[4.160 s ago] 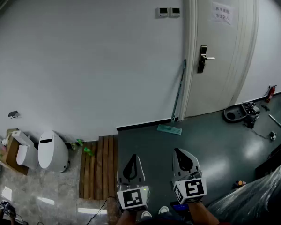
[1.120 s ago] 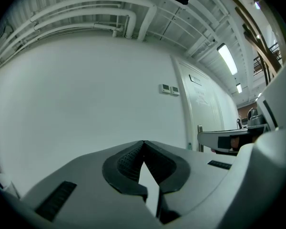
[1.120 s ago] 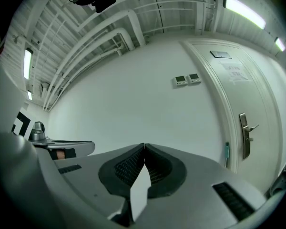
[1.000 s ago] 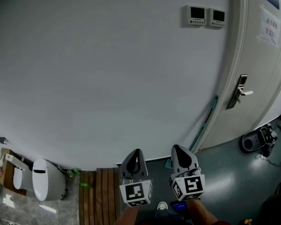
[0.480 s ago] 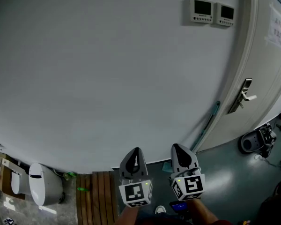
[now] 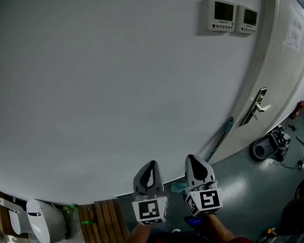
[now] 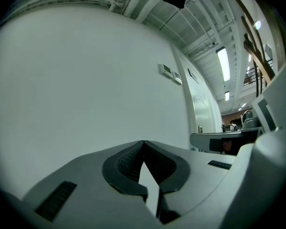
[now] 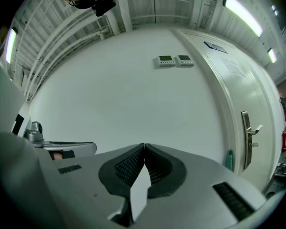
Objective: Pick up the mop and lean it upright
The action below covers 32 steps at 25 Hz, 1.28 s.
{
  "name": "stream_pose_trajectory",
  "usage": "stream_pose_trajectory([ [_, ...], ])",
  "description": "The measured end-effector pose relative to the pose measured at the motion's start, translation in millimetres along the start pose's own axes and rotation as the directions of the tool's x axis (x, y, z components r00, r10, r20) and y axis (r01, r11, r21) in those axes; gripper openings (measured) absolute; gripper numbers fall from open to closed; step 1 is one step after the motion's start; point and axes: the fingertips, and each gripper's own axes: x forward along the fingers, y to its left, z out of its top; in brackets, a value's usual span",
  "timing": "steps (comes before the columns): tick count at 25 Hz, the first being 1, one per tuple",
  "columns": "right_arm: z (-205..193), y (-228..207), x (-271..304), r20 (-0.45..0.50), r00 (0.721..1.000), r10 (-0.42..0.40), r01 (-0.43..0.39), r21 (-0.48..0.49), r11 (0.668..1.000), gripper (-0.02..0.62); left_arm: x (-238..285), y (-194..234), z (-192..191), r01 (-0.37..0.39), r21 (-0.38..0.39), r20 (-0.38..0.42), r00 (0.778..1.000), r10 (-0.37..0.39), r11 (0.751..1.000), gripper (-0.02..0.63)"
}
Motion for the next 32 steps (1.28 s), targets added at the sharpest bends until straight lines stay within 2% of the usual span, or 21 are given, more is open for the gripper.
stream_pose_trajectory([
  [2,-1,-12,7,0.001,0.999,-0.045,0.045,-0.005,0.999,0.017,19,-6,-2,0.050,-0.013,-0.001,0.999,-0.050,0.999,0.015],
  [6,-2,-48,7,-0.001,0.986,-0.166,0.166,-0.016,0.986,0.017,52,-27,-12,0.154,0.008,-0.022,0.988,-0.154,0.988,0.015],
  [11,3,-92,-12,0.016,0.946,-0.325,0.325,-0.023,0.945,0.017,79,-67,-11,0.298,-0.042,-0.012,0.954,-0.299,0.954,0.015],
  [14,5,-118,-38,0.021,0.903,-0.429,0.429,-0.036,0.902,0.017,89,-99,-14,0.391,-0.053,-0.011,0.920,-0.392,0.919,0.015],
  [18,1,-151,-80,0.021,0.827,-0.561,0.562,-0.029,0.827,0.017,96,-141,-20,0.492,-0.066,-0.014,0.869,-0.494,0.868,0.015],
  [20,4,-163,-98,0.021,0.793,-0.609,0.610,-0.030,0.792,0.017,97,-160,-22,0.532,-0.072,-0.018,0.845,-0.535,0.843,0.015],
  [22,9,-172,-109,0.021,0.772,-0.635,0.635,-0.041,0.771,0.017,97,-178,-25,0.560,-0.066,-0.023,0.826,-0.563,0.826,0.015],
  [25,9,-189,-114,0.025,0.767,-0.642,0.642,-0.032,0.766,0.017,102,-197,-27,0.578,-0.045,-0.025,0.814,-0.580,0.814,0.015],
  [32,8,-210,-105,0.022,0.785,-0.619,0.619,-0.021,0.785,0.017,114,-211,-28,0.563,-0.022,-0.030,0.826,-0.563,0.826,0.015],
])
